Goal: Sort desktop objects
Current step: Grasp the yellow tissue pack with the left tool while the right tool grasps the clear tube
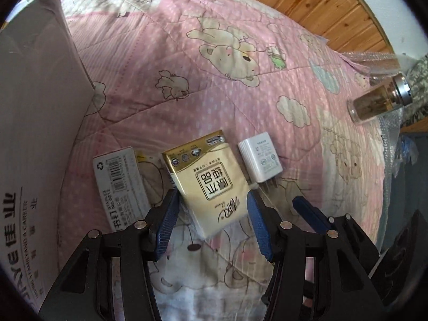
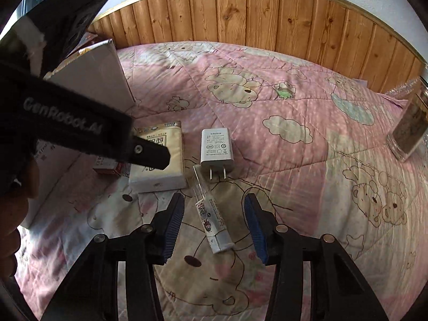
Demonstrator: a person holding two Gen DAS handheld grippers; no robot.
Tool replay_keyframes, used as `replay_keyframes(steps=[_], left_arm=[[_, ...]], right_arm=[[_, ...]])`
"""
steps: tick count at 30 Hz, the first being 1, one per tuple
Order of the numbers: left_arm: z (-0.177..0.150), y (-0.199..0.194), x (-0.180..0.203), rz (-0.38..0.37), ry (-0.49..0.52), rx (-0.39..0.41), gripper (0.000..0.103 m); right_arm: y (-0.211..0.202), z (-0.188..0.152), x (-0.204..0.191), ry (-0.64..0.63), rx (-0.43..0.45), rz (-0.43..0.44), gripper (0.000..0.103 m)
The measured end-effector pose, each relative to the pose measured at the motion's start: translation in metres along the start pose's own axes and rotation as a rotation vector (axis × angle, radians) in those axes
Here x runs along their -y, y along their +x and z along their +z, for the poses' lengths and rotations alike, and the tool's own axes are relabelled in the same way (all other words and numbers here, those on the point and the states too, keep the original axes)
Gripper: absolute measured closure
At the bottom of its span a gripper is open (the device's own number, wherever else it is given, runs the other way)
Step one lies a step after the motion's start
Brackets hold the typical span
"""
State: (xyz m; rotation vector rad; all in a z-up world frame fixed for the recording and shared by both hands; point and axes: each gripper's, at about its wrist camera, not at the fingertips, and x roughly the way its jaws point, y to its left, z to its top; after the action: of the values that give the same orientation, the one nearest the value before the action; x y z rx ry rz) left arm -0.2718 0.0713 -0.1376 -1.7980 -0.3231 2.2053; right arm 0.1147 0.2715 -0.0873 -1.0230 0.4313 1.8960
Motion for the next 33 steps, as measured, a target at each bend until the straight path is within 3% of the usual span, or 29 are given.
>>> replay_keyframes(steps=[2,8,12,14,26,33], left_arm=[[0.003,0.01,-0.002,-0.019,-0.021,-0.003,0.035],[0.006,0.015,0.018,0.072,0.062,0.045,0.032],[0.007,0.01,0.012,0.061,0.044,0.075,0.048],[0.005,0.008,0.008,0.044,0.032,0.076,0.052],[-0.021,-0.022,0.019,0.031,0.076,0.1,0.056],[-0.042,-0.046,0.018,0.025,0.087,0.119,0.056]], right_arm=[[0.011,-0.004,-0.003,-0.039,-0.034,0.011,0.064],[0.013,-0.007,0.003,-0.023,-0.013,0.035,0.071],[0.013,-0.008,0.011,0.029,-0.001,0.078,0.075],[0.013,-0.006,0.016,0.054,-0.005,0.09,0.084],[-0.013,-0.012,0.022,0.196,0.004,0.144,0.084],[-0.031,-0.02,0.013,0.213,0.012,0.143,0.084]])
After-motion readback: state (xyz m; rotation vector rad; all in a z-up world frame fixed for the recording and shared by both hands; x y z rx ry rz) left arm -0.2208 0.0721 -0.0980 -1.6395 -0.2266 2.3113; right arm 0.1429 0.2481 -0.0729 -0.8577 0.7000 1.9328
